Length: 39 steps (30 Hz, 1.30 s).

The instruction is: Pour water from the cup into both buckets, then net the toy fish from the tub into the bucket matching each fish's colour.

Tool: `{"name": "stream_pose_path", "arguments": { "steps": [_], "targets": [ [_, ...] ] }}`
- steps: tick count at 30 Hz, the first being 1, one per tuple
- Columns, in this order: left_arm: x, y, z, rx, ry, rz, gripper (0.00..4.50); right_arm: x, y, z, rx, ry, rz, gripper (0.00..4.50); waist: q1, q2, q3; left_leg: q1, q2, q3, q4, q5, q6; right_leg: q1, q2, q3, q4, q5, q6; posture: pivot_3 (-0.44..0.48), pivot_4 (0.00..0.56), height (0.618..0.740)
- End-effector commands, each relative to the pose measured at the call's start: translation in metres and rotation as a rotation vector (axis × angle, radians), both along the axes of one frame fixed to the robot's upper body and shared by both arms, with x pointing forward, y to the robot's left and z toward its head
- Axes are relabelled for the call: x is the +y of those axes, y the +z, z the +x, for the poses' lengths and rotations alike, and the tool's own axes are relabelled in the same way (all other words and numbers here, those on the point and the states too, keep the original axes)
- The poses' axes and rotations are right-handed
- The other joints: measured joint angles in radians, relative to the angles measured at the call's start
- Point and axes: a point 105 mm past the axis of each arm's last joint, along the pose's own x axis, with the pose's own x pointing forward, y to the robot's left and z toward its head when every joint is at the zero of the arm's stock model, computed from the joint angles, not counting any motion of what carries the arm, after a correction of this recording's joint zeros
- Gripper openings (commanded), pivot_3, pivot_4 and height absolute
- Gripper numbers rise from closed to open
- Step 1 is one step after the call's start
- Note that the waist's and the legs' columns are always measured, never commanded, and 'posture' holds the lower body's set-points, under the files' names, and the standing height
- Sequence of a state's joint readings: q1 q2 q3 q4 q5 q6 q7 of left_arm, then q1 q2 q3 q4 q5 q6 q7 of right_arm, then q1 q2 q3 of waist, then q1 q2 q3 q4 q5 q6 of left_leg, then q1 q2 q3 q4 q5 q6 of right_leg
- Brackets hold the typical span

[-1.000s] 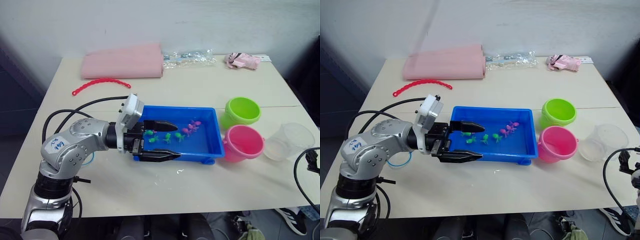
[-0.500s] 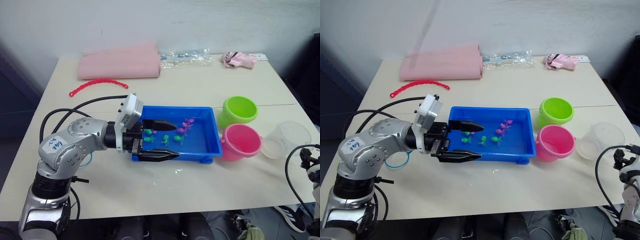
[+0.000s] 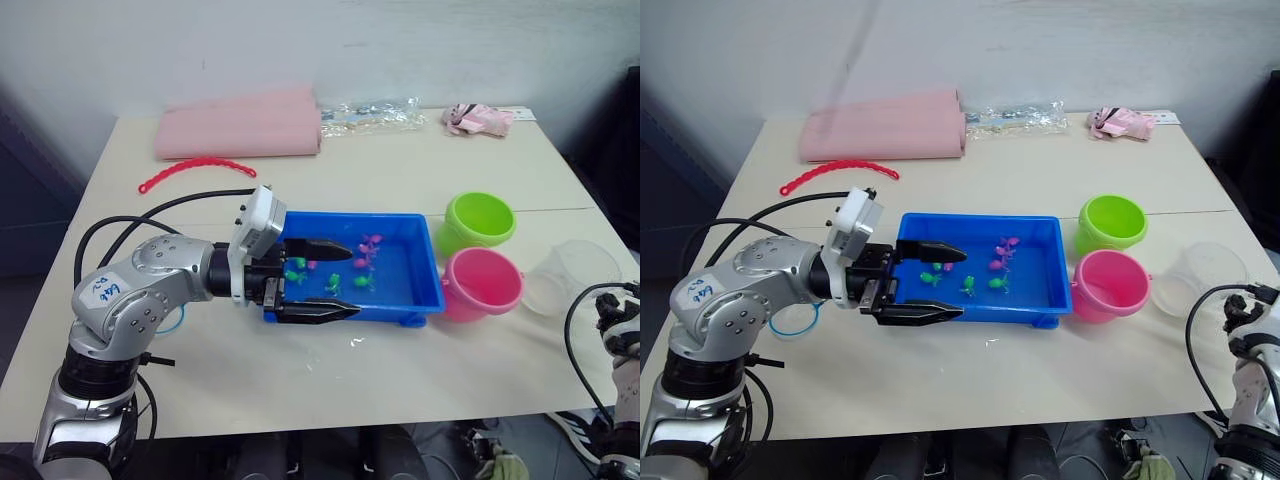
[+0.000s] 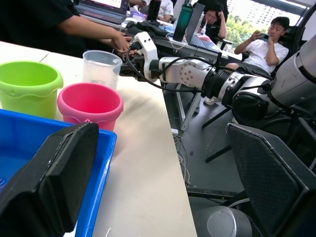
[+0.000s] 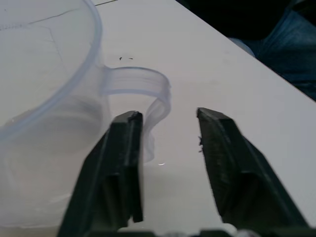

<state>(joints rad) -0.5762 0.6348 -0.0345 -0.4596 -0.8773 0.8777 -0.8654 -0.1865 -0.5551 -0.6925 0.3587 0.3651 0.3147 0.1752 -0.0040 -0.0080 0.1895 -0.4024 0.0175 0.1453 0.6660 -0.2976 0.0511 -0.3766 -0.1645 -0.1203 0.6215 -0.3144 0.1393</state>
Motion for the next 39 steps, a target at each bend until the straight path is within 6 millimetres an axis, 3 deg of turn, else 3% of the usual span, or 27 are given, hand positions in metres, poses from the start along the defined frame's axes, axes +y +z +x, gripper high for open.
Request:
{"name": "stream_pose_path", "arguments": {
  "steps": [1,10,16,22,27,32,35,39],
  "targets": [
    [0.0,0.008,-0.006,-0.043,-0.012,-0.022,4.5,-0.001,0.013,0.003,-0.072,0.015,0.014,0.17,0.001,0.0,0.0,0.0,0.0,0.0,0.0,0.0,0.0,0.0,0.0,0.0,0.0,0.0,0.0,0.0,0.15,0.738],
    [0.001,0.008,-0.005,-0.049,-0.007,-0.02,4.5,-0.003,0.015,-0.003,-0.133,0.005,0.073,0.07,0.001,0.0,0.0,0.0,0.0,0.0,0.0,0.0,0.0,0.0,0.0,0.0,0.0,0.0,0.0,0.0,0.15,0.738],
    [0.002,0.007,-0.001,-0.046,-0.005,-0.022,4.5,0.0,0.04,-0.011,-0.228,0.025,0.067,0.07,0.001,0.002,0.001,0.0,0.0,0.0,0.0,0.0,0.0,0.0,0.0,0.0,0.0,0.0,0.0,0.0,0.15,0.738],
    [-0.001,0.004,0.005,-0.048,0.004,-0.033,4.5,0.014,0.085,-0.017,-0.229,0.107,-0.158,0.07,0.002,0.008,0.001,0.0,0.0,0.0,0.0,0.0,0.0,0.0,0.0,0.0,0.0,0.0,0.0,0.0,0.15,0.738],
    [-0.004,0.003,0.009,-0.062,-0.006,-0.042,4.5,0.024,0.122,-0.019,-0.144,0.153,-0.465,0.07,0.003,0.008,0.001,0.0,-0.001,0.0,0.0,0.0,0.0,0.0,0.0,0.0,0.0,0.0,0.0,0.0,0.15,0.738],
    [-0.005,0.001,0.009,-0.069,-0.02,-0.041,4.5,0.045,0.136,-0.014,-0.069,0.237,-0.691,0.07,0.003,0.008,0.001,0.0,0.0,0.0,-0.001,0.0,0.0,0.0,0.0,0.0,-0.001,0.0,0.0,0.0,0.15,0.738],
    [-0.005,0.0,0.01,-0.072,-0.023,-0.041,4.5,0.048,0.136,-0.013,-0.054,0.248,-0.71,0.07,0.003,0.008,0.001,0.0,0.0,0.0,-0.001,0.0,0.0,0.0,0.0,0.0,-0.001,0.0,0.0,0.0,0.15,0.738],
    [-0.005,-0.002,0.013,-0.081,-0.011,-0.039,4.5,0.068,0.133,-0.009,-0.018,0.324,-0.842,0.07,0.004,0.008,0.001,0.0,0.0,0.0,-0.001,0.0,0.0,0.0,0.0,0.0,-0.001,0.0,0.0,0.0,0.15,0.738]
  ]
}}
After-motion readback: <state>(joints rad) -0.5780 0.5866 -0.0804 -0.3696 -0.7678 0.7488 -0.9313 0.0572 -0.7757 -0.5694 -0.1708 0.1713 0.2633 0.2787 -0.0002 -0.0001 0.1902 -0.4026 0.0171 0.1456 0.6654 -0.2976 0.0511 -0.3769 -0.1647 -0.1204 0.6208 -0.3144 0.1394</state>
